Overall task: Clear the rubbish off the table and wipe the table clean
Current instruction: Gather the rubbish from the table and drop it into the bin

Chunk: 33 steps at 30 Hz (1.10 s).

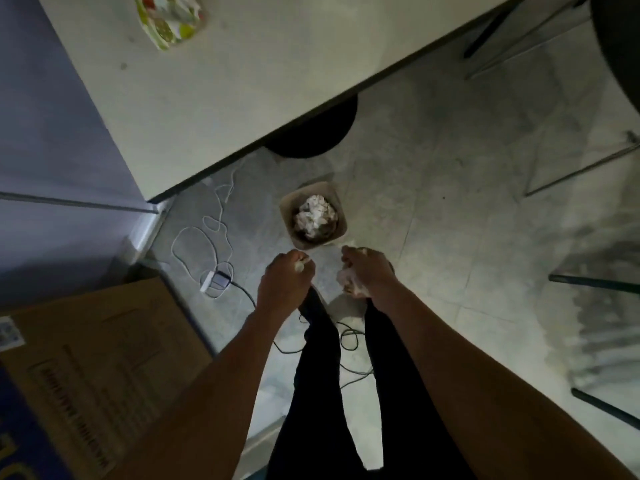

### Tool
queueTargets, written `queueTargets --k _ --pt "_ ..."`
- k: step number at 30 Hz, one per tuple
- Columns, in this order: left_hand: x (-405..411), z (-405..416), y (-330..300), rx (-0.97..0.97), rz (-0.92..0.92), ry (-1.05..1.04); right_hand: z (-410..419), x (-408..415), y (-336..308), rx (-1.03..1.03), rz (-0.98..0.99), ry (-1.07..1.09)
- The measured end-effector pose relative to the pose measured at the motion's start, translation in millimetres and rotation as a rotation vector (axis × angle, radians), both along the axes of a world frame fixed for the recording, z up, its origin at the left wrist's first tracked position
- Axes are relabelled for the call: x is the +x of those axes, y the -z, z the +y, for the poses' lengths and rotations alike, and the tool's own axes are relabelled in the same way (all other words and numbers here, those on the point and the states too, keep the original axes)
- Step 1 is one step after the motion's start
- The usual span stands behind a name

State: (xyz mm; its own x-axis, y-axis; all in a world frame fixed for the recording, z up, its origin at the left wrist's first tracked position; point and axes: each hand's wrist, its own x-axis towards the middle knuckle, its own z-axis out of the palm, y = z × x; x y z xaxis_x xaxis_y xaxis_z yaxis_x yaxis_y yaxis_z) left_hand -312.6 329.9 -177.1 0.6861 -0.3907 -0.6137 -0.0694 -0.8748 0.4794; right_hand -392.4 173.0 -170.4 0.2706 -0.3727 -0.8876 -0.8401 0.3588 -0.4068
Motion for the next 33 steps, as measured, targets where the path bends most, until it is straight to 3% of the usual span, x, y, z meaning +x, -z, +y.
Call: queueTargets --k 4,9,16,21,25,29,33 --pt "5 -35 52 -0.039 0.011 -0.010 -18 13 53 -0.046 -0.004 -0.058" --pt "2 -65 119 -0.044 0.054 -0.067 -31 26 123 0.003 -0.004 0.088" --pt "21 -70 214 0.000 0.069 -0.199 -32 48 216 0.009 -0.049 0.118" --pt "58 -86 276 0.050 0.011 -0.164 -46 84 264 0.058 -0.143 0.037" --pt "89 -93 319 -0.006 0.031 -0.255 -51 118 307 -0.010 -0.196 -0.081" --pt "107 -90 358 -0.042 -0.030 -0.139 -50 133 340 -0.068 -0.205 -0.210" --pt "110 -88 380 0.068 -0.064 0.075 -46 129 360 -0.133 -0.215 -0.308"
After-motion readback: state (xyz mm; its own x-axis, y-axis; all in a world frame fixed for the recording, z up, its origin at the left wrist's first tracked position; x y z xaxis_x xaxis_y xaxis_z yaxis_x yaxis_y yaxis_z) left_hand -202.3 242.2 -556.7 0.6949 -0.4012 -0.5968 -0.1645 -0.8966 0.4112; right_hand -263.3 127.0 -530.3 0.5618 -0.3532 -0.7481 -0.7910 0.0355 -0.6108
